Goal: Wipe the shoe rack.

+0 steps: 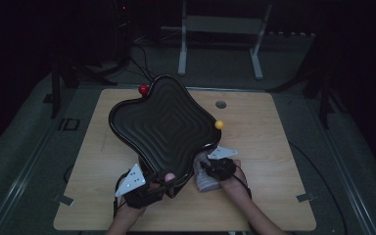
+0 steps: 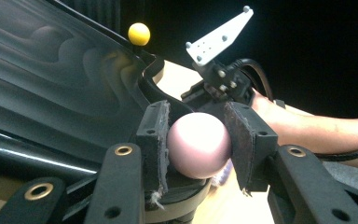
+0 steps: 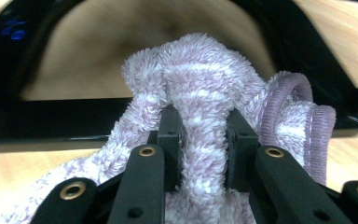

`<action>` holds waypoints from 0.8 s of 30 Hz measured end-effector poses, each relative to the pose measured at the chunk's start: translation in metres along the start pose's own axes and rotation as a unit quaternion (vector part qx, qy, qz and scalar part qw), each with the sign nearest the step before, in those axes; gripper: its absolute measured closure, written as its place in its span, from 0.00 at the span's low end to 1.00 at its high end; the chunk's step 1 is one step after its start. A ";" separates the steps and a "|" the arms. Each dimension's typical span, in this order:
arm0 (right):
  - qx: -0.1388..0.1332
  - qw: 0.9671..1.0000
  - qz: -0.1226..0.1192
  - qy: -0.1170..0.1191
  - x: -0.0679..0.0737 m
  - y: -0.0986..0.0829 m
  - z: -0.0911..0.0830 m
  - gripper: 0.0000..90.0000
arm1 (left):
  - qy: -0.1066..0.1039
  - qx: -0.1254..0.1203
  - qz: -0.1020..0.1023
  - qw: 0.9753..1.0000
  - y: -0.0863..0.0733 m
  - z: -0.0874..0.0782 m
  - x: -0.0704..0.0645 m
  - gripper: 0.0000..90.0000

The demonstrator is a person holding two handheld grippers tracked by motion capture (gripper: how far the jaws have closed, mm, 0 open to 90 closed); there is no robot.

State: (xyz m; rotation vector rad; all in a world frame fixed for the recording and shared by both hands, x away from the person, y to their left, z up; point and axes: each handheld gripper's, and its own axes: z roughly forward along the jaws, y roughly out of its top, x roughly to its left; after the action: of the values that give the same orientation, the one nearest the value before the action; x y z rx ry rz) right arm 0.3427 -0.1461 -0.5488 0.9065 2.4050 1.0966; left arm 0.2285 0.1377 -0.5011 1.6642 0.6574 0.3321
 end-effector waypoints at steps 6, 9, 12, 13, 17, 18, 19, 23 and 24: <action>0.000 0.999 0.022 -0.034 -0.020 -0.003 0.001 0.81 | -0.002 -0.001 -0.001 1.000 0.000 0.000 0.000 0.67; 0.001 0.998 0.036 -0.051 -0.031 -0.005 0.001 0.80 | -0.002 -0.001 0.000 1.000 0.000 -0.001 0.001 0.67; -0.001 0.997 0.045 -0.059 -0.036 -0.007 0.000 0.80 | -0.002 -0.002 0.000 1.000 0.000 -0.001 0.000 0.67; -0.001 0.997 0.045 -0.059 -0.036 -0.007 0.000 0.80 | -0.002 -0.001 0.000 1.000 0.000 -0.001 0.000 0.67; 0.001 0.996 0.054 -0.065 -0.036 -0.006 -0.001 0.80 | 0.000 -0.001 0.000 1.000 0.000 0.000 0.000 0.67; 0.001 0.996 0.054 -0.065 -0.036 -0.006 -0.001 0.80 | 0.001 -0.002 0.000 1.000 0.000 0.000 0.000 0.67; 0.002 0.997 0.061 -0.056 -0.035 -0.003 -0.004 0.80 | 0.002 -0.001 0.001 1.000 0.000 0.000 -0.001 0.67; -0.009 0.998 0.062 0.001 -0.026 -0.001 -0.017 0.80 | 0.005 0.000 0.000 1.000 0.000 0.000 -0.002 0.67; -0.009 0.999 0.049 0.013 -0.021 -0.001 -0.021 0.80 | 0.006 -0.001 0.000 1.000 0.000 0.000 -0.002 0.67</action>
State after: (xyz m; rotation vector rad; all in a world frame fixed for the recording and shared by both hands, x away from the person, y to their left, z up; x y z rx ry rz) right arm 0.3462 -0.1721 -0.5352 1.0192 2.3904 1.1696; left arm 0.2270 0.1365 -0.5009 1.6618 0.6656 0.3420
